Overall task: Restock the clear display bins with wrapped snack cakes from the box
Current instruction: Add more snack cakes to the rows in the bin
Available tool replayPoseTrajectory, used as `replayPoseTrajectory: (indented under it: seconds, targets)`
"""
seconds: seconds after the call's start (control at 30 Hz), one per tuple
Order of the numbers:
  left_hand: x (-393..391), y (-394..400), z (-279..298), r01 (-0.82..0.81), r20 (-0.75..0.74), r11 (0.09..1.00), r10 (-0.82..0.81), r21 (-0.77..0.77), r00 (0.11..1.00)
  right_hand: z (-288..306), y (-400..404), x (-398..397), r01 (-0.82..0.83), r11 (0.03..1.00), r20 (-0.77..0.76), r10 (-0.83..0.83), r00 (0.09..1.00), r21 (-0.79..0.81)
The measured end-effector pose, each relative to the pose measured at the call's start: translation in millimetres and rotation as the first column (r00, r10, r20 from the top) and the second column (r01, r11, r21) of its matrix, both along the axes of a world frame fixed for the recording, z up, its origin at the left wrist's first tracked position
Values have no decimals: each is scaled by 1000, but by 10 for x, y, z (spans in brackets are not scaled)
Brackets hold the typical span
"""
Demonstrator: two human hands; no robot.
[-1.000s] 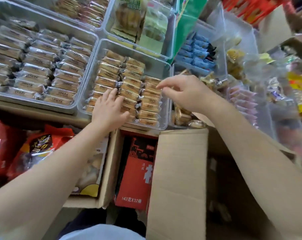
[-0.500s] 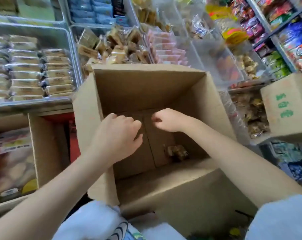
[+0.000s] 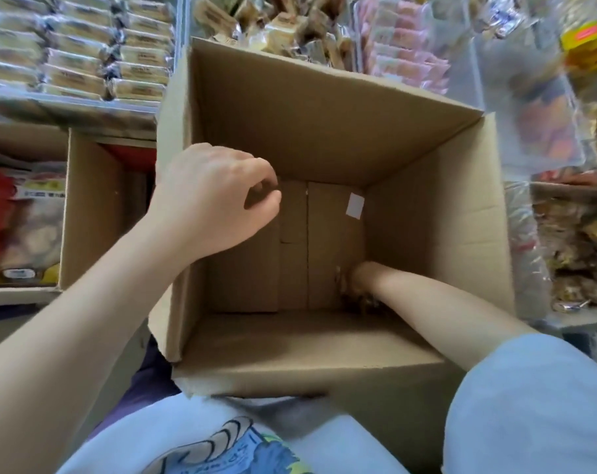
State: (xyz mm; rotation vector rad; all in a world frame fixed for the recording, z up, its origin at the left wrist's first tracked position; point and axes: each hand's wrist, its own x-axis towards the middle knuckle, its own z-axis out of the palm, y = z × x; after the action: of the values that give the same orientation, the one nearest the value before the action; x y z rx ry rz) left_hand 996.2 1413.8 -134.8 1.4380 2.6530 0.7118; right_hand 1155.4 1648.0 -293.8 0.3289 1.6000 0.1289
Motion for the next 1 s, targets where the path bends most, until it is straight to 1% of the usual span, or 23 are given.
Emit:
replayPoseTrajectory:
  seconds: [0.03, 0.07, 0.1, 0.17, 0.2, 0.23, 0.3, 0.37, 0.4, 0.47, 0.5, 0.57, 0.6, 0.63, 0.7, 0.73, 0.8, 0.83, 0.87, 0.9, 0.93, 0.97, 1.0]
  targets:
    - [0, 10, -7, -7, -4, 1000, 7, 6, 1000, -107, 13, 79, -64, 998, -36, 63, 997, -10]
    - [0, 15, -5, -16, -8, 1000, 16, 16, 1000, -179, 19, 144, -147, 989, -69, 147, 987, 6]
    - [1, 13, -4, -23, -9, 999, 23, 22, 1000, -231, 15, 209, -191, 981, -92, 194, 977, 39]
    - [-4, 0, -1, -26, -7, 999, 26, 20, 1000, -357, 39, 268, -231, 969, -122, 241, 963, 91]
    - [-5, -7, 4, -25, -7, 1000, 25, 14, 1000, -333, 37, 246, -212, 974, -124, 221, 967, 81]
    - [-10, -11, 4, -22, -9, 1000, 22, 11, 1000, -277, 42, 174, -177, 984, -106, 180, 978, 32]
    - [-21, -9, 5, -5, -14, 1000, 6, 12, 1000, -88, 88, -60, -19, 998, -6, 19, 1000, -61]
    - [-16, 5, 18, 10, -11, 1000, -10, 6, 1000, 109, 129, -321, 238, 965, 30, -237, 971, -110]
    - [-13, 7, 14, 19, -10, 1000, -19, -2, 1000, 201, 124, -448, 358, 921, -6, -363, 932, -151]
    - [-9, -12, 5, 26, -28, 999, -26, -26, 999, 425, 81, -675, 546, 778, -106, -599, 794, -311]
    - [-15, -30, -5, 19, -45, 999, -20, -35, 999, 578, 37, -788, 591, 692, -131, -688, 714, -415]
    - [-23, -74, -11, -15, -33, 1000, 16, 15, 999, 955, -59, -982, 593, 495, -97, -812, 575, -635]
    - [-33, -98, 6, -53, 16, 994, 52, 91, 999, 1149, -95, -1071, 562, 397, -66, -854, 517, -726]
    - [-56, -124, 30, -108, 101, 977, 91, 184, 991, 1338, -131, -1156, 517, 304, -38, -886, 462, -800]
    - [-130, -169, 97, -234, 318, 911, 123, 339, 940, 1693, -214, -1306, 383, 134, 14, -933, 360, -914]
    - [-187, -187, 137, -290, 427, 878, 112, 380, 897, 1855, -272, -1380, 308, 31, 68, -950, 306, -951]
    - [-344, -212, 261, -389, 610, 826, 71, 408, 790, 2130, -426, -1534, 159, -177, 209, -953, 219, -971]
    - [-443, -228, 327, -432, 674, 803, 51, 411, 737, 2232, -521, -1623, 89, -233, 246, -951, 187, -968]
    - [-560, -250, 384, -471, 715, 780, 42, 413, 698, 2313, -617, -1722, 35, -244, 247, -957, 153, -969]
    - [-700, -290, 438, -500, 732, 757, 42, 421, 680, 2367, -706, -1829, 4, -202, 202, -973, 114, -979]
    - [-867, -347, 471, -515, 731, 741, 48, 431, 681, 2403, -784, -1946, -15, -101, 100, -992, 74, -995]
    - [-1051, -427, 485, -513, 725, 740, 49, 436, 687, 2433, -855, -2067, -28, 59, -60, -997, 42, -998]
    - [-1231, -515, 491, -494, 718, 755, 44, 431, 694, 2459, -919, -2181, -40, 251, -252, -968, 21, -967]
